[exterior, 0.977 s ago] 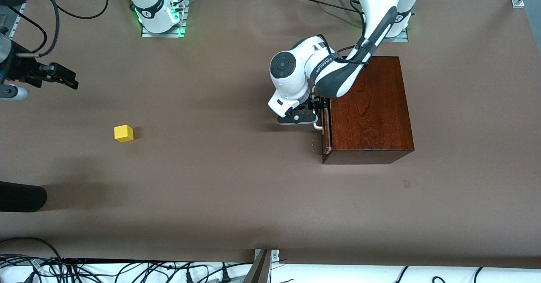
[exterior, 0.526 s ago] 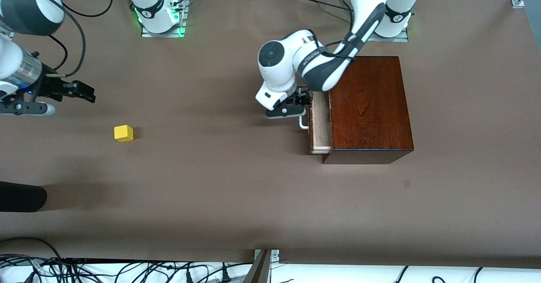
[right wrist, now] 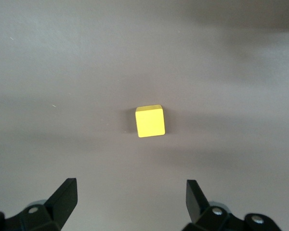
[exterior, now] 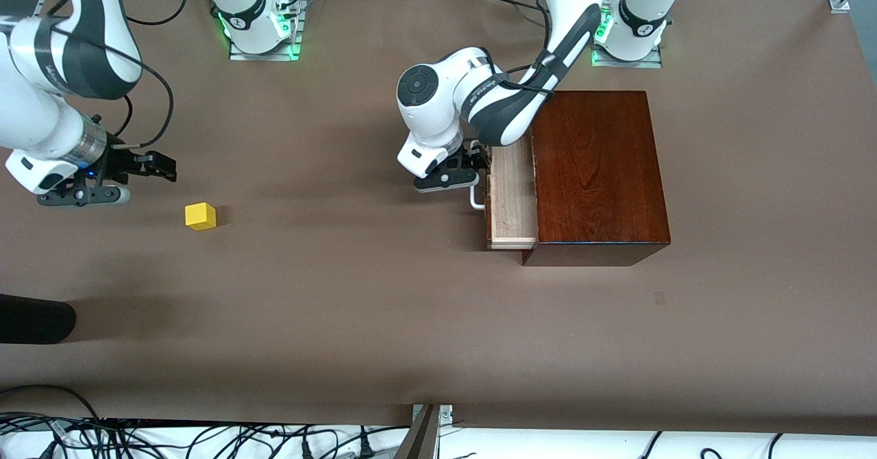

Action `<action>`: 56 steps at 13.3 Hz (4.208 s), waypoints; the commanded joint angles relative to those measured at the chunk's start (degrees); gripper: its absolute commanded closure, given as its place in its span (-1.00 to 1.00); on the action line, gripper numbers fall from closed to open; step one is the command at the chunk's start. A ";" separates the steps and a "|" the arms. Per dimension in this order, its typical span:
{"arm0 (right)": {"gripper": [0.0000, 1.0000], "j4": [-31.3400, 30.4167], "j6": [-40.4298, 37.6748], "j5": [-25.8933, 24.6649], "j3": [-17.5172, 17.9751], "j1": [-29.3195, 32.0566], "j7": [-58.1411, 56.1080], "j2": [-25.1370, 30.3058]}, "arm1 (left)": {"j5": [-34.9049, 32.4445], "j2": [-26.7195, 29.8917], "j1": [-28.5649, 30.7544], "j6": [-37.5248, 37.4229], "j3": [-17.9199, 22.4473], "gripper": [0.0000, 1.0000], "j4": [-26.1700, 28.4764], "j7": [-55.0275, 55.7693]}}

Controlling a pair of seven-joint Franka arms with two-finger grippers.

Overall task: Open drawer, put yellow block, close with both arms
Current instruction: 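Pull the drawer open with the left gripper while the right gripper reaches the cube, then grasp the yellow cube with the right gripper while the left gripper withdraws, then lift the yellow cube with the right gripper and carry it over the drawer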

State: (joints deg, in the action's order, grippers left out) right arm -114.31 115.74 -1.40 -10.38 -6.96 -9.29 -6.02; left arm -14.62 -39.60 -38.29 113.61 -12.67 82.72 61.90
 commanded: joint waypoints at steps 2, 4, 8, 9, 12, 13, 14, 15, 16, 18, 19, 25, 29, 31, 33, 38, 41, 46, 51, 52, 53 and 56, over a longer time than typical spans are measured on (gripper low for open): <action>-1.00 -3.37 5.10 -0.27 -1.39 0.28 -6.34 -2.33 | 5.56 -3.64 -3.02 2.23 -0.95 -1.00 -7.04 2.44; -1.00 -5.47 9.22 -0.18 -1.66 0.28 -7.94 -3.82 | 5.92 -4.17 -3.63 2.58 -0.95 -1.00 -7.83 2.44; -1.00 -7.15 13.80 -0.18 -1.57 0.28 -9.08 -7.07 | 5.92 -5.23 -4.34 3.55 -0.95 -1.00 -8.28 2.35; -1.00 -7.50 15.12 -0.18 -1.57 0.28 -9.34 -7.86 | 5.92 -5.23 -4.34 3.64 -1.04 -1.00 -8.28 2.26; -1.00 -7.59 18.54 -0.18 -1.57 0.37 -11.19 -10.93 | 5.92 -5.23 -4.34 3.81 -0.95 -1.00 -9.15 1.65; -1.00 -7.59 20.04 -0.09 -1.57 0.37 -11.28 -12.08 | 5.92 -5.23 -4.34 3.81 -0.69 -1.00 -9.15 1.47; -1.00 -7.59 21.27 -0.09 -1.57 0.37 -11.45 -12.96 | 5.83 -4.96 -4.34 3.55 -0.51 -1.00 -9.15 1.30; -1.00 -7.51 22.15 -0.09 -1.57 0.46 -11.54 -13.75 | 5.74 -4.79 -4.25 3.11 -0.51 -1.00 -9.15 1.21; -1.00 -7.51 23.21 0.00 -1.57 0.46 -11.63 -14.37 | 5.40 -4.52 -4.16 2.85 -0.51 -1.00 -9.15 0.95; -1.00 -7.42 24.79 0.26 -1.57 0.55 -11.72 -15.95 | 4.87 -3.74 -3.99 1.19 -0.51 -1.00 -8.98 0.94; -1.00 -7.33 25.50 0.44 -1.57 0.55 -11.81 -16.56 | 4.69 -3.64 -3.90 -1.87 -0.51 -1.00 -9.15 0.86; -1.00 -7.07 27.52 1.31 -1.31 0.81 -11.98 -18.68 | 5.04 -1.01 -3.29 -14.10 -1.30 -1.00 -9.42 0.77; -0.82 -6.63 28.05 2.81 -1.05 0.81 -12.07 -20.00 | 10.46 2.94 -0.04 -22.09 -4.03 -1.00 -14.05 1.12; -0.39 -6.63 28.58 2.81 -1.05 0.81 -12.07 -20.43 | 13.38 5.57 3.29 -26.23 -4.38 -1.00 -16.18 0.94; 0.31 -6.63 29.02 2.90 -1.04 0.72 -11.98 -20.44 | 13.65 9.17 7.42 -26.86 -5.61 -1.00 -14.61 -0.19; 0.55 -4.88 25.70 3.25 -0.52 0.20 -12.07 -17.82 | 13.74 19.89 17.34 -32.03 -5.52 -1.00 -6.97 -16.06; 0.55 1.88 12.45 3.25 0.27 0.20 -11.98 -13.42 | 13.83 24.82 22.98 -37.83 -3.25 -1.00 -5.82 -26.80; 0.55 14.17 -3.03 3.25 2.46 0.20 -11.81 -9.81 | 16.56 34.22 24.05 -38.03 14.39 -1.00 1.64 -45.34; 0.55 24.56 -15.70 3.16 7.29 0.11 -11.90 -9.63 | 15.68 45.29 25.19 -26.18 19.17 -1.00 18.23 -52.05; 0.55 25.62 -17.63 3.16 8.87 0.02 -11.55 -9.28 | 15.68 45.49 25.19 -25.20 19.17 -1.00 18.96 -52.05; 0.55 25.63 -18.00 3.16 10.28 0.02 -11.72 -8.58 | 15.68 45.31 25.19 -24.32 19.17 -1.00 18.80 -52.05; 0.55 26.33 -18.00 3.07 16.68 0.02 -11.37 -7.17 | 13.22 43.83 26.33 -22.64 17.08 -1.00 17.13 -52.05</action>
State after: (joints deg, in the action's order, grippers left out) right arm -88.81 99.16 0.96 2.73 -7.52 -20.44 -14.54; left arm 0.06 3.89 -12.92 89.52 6.15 99.34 10.78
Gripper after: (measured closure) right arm 0.445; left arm 0.000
